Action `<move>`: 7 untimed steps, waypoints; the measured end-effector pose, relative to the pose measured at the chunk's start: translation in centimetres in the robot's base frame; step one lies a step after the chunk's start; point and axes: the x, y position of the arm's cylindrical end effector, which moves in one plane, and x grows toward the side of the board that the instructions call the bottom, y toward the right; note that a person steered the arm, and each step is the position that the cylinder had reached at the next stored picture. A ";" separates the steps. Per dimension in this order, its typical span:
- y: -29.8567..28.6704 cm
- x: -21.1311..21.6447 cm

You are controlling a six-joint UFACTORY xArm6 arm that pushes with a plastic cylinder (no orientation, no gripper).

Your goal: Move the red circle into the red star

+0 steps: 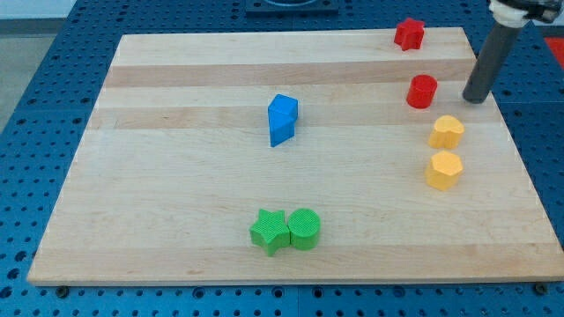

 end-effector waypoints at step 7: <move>-8.2 -5.3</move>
